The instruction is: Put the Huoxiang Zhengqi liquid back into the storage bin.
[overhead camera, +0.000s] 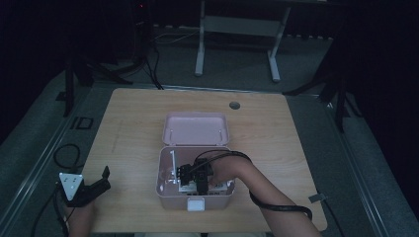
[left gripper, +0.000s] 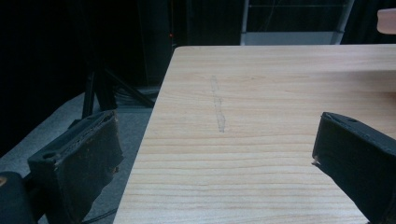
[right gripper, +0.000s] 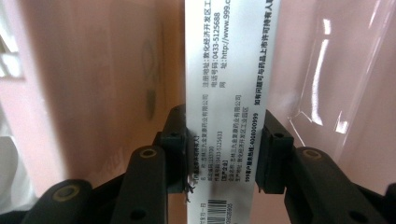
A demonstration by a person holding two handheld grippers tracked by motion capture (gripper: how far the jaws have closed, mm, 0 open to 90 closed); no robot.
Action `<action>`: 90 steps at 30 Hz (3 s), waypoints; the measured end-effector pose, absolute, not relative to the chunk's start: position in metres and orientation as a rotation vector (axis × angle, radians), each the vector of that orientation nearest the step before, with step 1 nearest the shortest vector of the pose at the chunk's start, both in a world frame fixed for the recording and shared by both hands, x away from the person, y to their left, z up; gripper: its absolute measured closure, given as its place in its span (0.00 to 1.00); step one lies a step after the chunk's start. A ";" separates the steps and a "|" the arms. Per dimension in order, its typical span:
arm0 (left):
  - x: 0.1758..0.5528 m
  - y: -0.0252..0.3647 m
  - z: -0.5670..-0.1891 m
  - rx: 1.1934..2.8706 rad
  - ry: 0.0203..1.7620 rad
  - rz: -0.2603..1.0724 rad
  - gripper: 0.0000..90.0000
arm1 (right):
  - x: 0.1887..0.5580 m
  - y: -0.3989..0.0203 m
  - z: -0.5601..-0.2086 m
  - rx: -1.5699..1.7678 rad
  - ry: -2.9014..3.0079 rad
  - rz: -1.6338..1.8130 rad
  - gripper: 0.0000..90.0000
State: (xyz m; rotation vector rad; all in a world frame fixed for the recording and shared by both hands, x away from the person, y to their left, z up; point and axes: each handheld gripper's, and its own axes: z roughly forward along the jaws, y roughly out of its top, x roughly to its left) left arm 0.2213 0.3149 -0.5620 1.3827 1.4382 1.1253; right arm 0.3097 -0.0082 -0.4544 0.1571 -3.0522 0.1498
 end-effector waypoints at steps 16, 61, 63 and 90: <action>0.221 0.315 -0.562 1.383 1.439 1.127 0.01 | 0.309 -0.014 -0.441 0.146 -3.081 0.079 0.61; 0.222 0.313 -0.562 1.400 1.437 1.131 0.01 | 0.356 -0.172 -0.376 -0.321 -3.283 -0.389 0.15; 0.222 0.313 -0.562 1.402 1.437 1.131 0.01 | 0.358 -0.176 -0.384 -0.346 -3.275 -0.379 0.15; 0.222 0.314 -0.562 1.400 1.438 1.129 0.01 | 0.365 -0.240 -0.490 -0.784 -3.285 -0.703 0.15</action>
